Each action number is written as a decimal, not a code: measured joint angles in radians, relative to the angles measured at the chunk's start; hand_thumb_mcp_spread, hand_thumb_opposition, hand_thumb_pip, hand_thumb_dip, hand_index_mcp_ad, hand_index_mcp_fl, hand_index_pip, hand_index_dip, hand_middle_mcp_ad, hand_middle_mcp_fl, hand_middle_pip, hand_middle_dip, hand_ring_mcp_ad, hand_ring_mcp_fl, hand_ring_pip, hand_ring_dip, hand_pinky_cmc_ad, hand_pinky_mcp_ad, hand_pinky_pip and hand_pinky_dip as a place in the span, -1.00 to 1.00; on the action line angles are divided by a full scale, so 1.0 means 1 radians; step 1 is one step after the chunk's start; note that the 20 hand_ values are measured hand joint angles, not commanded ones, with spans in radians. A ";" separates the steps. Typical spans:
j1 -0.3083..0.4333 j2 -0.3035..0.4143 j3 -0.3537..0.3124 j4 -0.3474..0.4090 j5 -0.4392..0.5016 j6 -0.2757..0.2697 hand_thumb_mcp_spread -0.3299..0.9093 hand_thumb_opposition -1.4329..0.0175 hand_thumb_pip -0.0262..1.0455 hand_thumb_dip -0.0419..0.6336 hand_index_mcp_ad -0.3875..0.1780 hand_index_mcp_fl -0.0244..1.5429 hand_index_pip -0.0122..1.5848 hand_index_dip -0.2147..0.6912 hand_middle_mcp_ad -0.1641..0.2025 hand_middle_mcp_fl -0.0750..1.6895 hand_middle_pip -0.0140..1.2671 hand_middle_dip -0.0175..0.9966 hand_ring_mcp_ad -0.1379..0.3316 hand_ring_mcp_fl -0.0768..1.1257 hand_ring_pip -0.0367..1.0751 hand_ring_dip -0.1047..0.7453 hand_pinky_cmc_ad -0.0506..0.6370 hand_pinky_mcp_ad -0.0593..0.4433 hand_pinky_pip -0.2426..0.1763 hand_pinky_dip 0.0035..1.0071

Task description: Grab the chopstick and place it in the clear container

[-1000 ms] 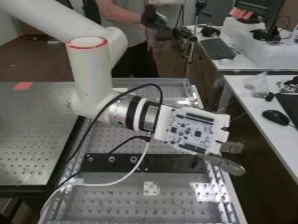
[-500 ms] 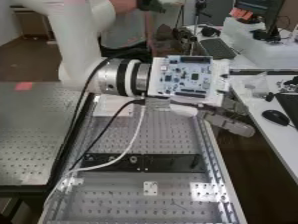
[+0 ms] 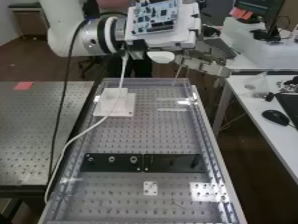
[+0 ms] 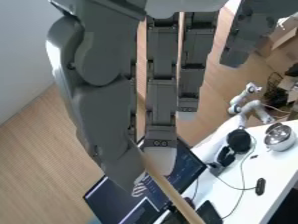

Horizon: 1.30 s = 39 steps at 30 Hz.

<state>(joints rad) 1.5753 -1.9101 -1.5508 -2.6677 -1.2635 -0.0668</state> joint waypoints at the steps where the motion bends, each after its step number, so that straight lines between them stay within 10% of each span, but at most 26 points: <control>1: 0.020 0.009 -0.008 0.003 0.026 -0.007 0.68 -0.52 -0.17 -0.04 -0.14 0.74 -0.57 0.24 0.22 0.62 -0.34 0.05 -0.14 0.15 -0.72 0.41 0.16 0.29 -0.20 -0.70; 20: 0.355 -0.027 0.021 0.053 0.558 -0.077 0.66 -0.53 -0.16 -0.04 -0.23 0.75 -0.60 0.23 0.22 0.61 -0.33 0.03 -0.17 0.18 -0.72 0.41 0.16 0.29 -0.19 -0.68; 39: 0.482 -0.092 -0.008 0.156 0.777 -0.113 0.66 -0.53 -0.16 -0.04 -0.25 0.76 -0.59 0.20 0.23 0.61 -0.33 0.02 -0.18 0.20 -0.72 0.41 0.16 0.29 -0.16 -0.69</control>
<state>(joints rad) 2.0570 -2.0024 -1.5587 -2.5117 -0.4866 -0.1798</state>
